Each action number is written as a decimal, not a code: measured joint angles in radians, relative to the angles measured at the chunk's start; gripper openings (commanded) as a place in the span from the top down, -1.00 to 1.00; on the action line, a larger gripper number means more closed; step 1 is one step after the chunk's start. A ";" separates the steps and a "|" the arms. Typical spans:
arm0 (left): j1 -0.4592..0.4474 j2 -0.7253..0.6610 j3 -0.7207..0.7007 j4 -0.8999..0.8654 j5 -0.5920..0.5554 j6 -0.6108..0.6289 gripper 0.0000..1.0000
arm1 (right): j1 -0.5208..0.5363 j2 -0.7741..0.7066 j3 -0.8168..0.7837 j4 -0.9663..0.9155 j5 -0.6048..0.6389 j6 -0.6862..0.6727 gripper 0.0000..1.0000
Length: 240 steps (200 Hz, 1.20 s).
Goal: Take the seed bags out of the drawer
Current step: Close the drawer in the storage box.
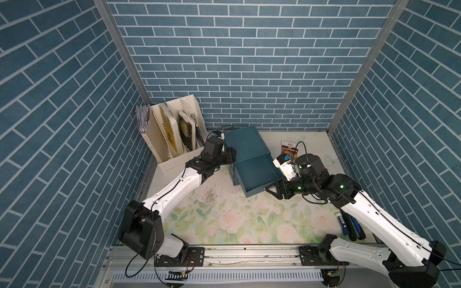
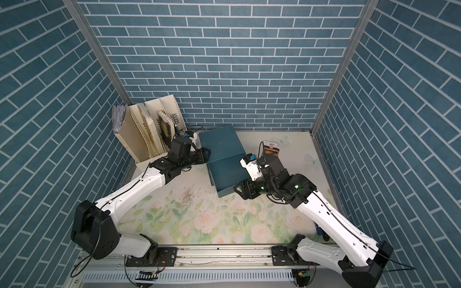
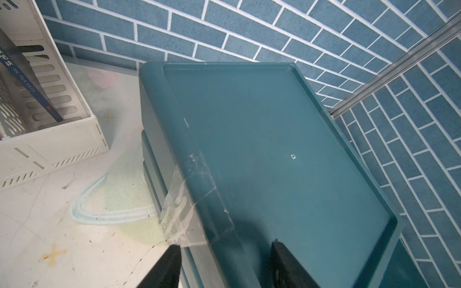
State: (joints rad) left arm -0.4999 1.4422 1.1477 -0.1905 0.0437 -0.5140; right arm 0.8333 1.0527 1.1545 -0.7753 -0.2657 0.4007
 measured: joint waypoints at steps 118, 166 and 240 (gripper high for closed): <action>0.000 0.000 0.000 -0.001 0.001 -0.006 -0.22 | 0.166 -0.037 -0.189 0.186 0.297 0.128 0.05; 0.000 0.000 0.000 -0.002 0.000 -0.006 -0.22 | 0.193 -0.012 -0.215 0.274 0.379 0.153 0.12; 0.000 0.000 0.000 -0.003 0.000 -0.006 -0.22 | 0.219 0.050 -0.217 0.364 0.447 0.162 0.17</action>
State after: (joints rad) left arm -0.4999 1.4422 1.1477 -0.1936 0.0441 -0.5205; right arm 1.0519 1.1023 0.9375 -0.4110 0.1814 0.5629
